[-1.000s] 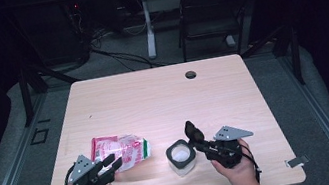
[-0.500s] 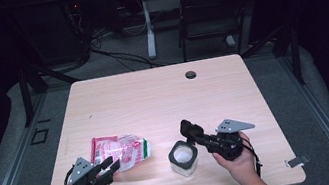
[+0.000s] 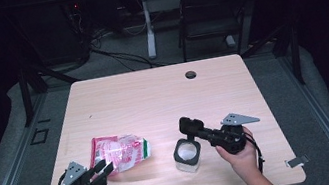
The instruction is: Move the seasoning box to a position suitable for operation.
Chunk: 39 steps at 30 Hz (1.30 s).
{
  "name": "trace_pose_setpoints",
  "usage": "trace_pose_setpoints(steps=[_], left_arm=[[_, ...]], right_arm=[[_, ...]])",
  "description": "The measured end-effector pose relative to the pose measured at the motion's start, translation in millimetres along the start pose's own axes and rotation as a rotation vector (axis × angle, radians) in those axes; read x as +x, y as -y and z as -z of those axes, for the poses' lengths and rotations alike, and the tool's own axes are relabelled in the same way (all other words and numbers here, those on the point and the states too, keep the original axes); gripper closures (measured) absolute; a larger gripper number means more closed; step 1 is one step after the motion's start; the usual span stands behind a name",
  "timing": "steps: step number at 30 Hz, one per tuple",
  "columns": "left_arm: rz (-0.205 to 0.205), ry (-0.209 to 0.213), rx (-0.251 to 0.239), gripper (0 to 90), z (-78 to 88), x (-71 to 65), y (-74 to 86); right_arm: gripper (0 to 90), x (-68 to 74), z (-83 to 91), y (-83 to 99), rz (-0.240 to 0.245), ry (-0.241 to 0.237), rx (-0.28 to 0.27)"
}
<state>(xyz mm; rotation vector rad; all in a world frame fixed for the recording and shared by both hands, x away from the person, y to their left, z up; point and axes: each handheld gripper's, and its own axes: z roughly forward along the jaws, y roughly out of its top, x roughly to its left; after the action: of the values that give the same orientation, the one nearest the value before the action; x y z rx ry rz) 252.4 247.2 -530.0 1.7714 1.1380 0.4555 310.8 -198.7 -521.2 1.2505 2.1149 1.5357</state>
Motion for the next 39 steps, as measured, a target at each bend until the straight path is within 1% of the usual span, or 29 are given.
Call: trace_pose_setpoints(steps=[3, 5, 6, 9, 11, 13, 14, 17, 18, 19, 22, 25, 27, 29, 30, 32, 33, 36, 38, 39], left_arm=[[0.001, -0.002, 0.004, 64.9, -0.6, 0.5, 0.0], [-0.005, -0.004, 0.018, 64.7, -1.4, 0.8, -0.1], [-0.006, -0.007, 0.013, 64.5, -2.5, 0.5, 0.4], [-0.028, -0.011, 0.032, 62.8, -5.4, 0.5, -0.2], [-0.046, -0.017, 0.037, 59.7, -8.2, 0.9, -0.7], [-0.056, -0.02, 0.043, 56.8, -11.4, 0.5, -1.0], [-0.067, -0.015, 0.043, 55.5, -13.4, 0.2, -1.1], [-0.105, -0.022, 0.056, 50.5, -18.6, -3.1, -2.2], [-0.123, -0.02, 0.062, 49.7, -21.2, -4.8, -2.7], [-0.136, -0.016, 0.063, 48.6, -23.5, -6.1, -2.9], [-0.162, -0.008, 0.081, 47.3, -29.6, -10.7, -3.2], [-0.186, 0.006, 0.094, 46.6, -35.3, -15.7, -2.9], [-0.21, 0.014, 0.099, 46.2, -37.8, -19.8, -2.8], [-0.232, 0.023, 0.1, 45.2, -39.3, -23.9, -2.2], [-0.239, 0.029, 0.104, 44.8, -40.0, -25.7, -1.7], [-0.247, 0.039, 0.113, 44.8, -41.3, -27.8, -1.3], [-0.257, 0.037, 0.11, 44.6, -42.4, -29.0, -0.9], [-0.263, 0.035, 0.113, 43.6, -45.2, -29.5, -0.6], [-0.267, 0.028, 0.12, 42.9, -47.0, -29.4, 0.4], [-0.276, 0.021, 0.125, 42.5, -48.6, -29.0, 1.3]], right_arm=[[77.5, -0.3, 0.4, 1.2, -0.011, 0.002, -0.006], [76.1, -1.4, 2.1, 1.9, -0.01, 0.001, -0.004], [75.1, -1.6, 3.4, 2.3, -0.011, 0.0, -0.005], [72.9, -2.3, 8.1, 3.9, -0.007, 0.002, -0.006], [70.5, -2.3, 10.8, 5.5, -0.005, 0.002, -0.017], [68.5, -2.8, 14.1, 6.7, 0.008, -0.001, -0.021], [67.6, -2.8, 15.8, 7.4, 0.014, 0.002, -0.025], [64.1, -3.6, 20.8, 9.0, 0.019, 0.007, -0.049], [62.9, -3.8, 21.7, 9.4, 0.016, 0.005, -0.061], [61.9, -4.6, 24.0, 9.8, 0.023, 0.014, -0.067], [60.9, -5.3, 27.6, 11.6, 0.015, 0.019, -0.089], [60.1, -6.0, 29.7, 12.7, 0.012, 0.022, -0.078], [59.6, -6.6, 30.8, 14.2, 0.014, 0.039, -0.071], [58.2, -7.8, 31.4, 15.8, -0.005, 0.044, -0.082], [57.6, -9.4, 32.4, 16.2, -0.018, 0.04, -0.081], [56.6, -12.1, 32.7, 17.2, -0.042, 0.036, -0.095], [56.6, -13.3, 33.2, 17.4, -0.05, 0.036, -0.095], [56.5, -17.0, 34.7, 18.8, -0.086, 0.031, -0.106], [56.4, -18.5, 35.8, 19.0, -0.095, 0.031, -0.11], [56.4, -18.7, 36.0, 19.1, -0.103, 0.031, -0.115]])
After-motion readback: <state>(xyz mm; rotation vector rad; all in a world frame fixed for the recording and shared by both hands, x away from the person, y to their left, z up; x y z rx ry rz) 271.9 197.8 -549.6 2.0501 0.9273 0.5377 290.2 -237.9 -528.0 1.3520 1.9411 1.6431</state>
